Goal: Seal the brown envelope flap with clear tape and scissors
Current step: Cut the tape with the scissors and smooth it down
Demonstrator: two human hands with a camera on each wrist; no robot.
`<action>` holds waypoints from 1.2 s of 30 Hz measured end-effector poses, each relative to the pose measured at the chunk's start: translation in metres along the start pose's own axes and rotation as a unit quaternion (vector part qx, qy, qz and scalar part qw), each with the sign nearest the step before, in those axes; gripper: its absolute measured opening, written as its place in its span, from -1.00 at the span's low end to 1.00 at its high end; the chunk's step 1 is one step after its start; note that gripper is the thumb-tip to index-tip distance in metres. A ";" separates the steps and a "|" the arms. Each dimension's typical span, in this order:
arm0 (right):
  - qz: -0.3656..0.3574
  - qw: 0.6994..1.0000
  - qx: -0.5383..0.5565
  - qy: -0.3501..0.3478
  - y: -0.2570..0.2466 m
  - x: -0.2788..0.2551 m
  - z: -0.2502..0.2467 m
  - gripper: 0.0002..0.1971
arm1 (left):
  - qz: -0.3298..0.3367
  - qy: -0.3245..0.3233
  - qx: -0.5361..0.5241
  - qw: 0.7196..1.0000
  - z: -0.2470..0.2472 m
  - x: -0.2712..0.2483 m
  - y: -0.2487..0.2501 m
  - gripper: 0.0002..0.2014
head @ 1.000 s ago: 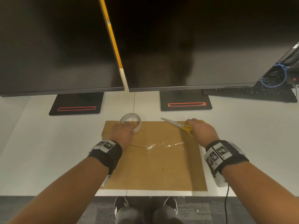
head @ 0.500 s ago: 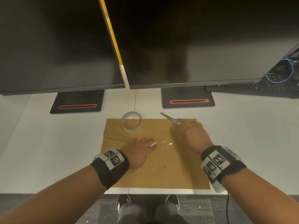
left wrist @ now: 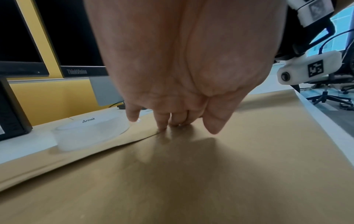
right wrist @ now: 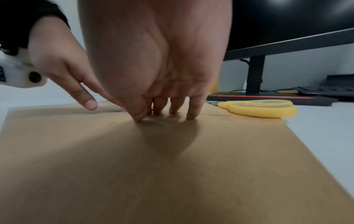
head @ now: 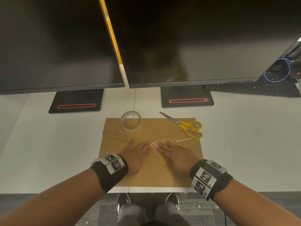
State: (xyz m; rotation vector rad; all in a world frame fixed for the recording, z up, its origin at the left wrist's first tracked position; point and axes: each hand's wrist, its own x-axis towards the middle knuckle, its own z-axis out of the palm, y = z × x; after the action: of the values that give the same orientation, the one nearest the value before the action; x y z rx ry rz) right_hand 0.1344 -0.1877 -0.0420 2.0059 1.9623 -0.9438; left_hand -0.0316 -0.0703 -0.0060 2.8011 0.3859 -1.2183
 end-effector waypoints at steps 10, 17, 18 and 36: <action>0.064 0.997 0.015 0.033 0.017 -0.019 0.004 -0.40 | -0.001 -0.051 0.003 0.999 -0.007 -0.006 -0.004 -0.34; 0.129 0.989 0.047 0.055 0.038 -0.032 0.003 -0.21 | 0.005 -0.067 0.010 0.998 -0.019 -0.006 -0.004 -0.37; 0.138 0.987 0.052 0.059 0.042 -0.034 0.004 -0.17 | 0.005 -0.064 0.013 0.998 -0.021 -0.006 -0.004 -0.38; 0.198 0.950 0.193 0.146 0.060 -0.038 0.012 0.22 | -0.006 -0.029 0.029 0.999 -0.029 0.000 0.001 -0.42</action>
State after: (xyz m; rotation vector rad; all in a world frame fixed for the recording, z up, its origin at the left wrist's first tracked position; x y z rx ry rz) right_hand 0.1906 -0.2330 -0.0487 2.7633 1.4723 -1.0321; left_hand -0.0108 -0.0664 0.0132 2.8070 0.3708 -1.3323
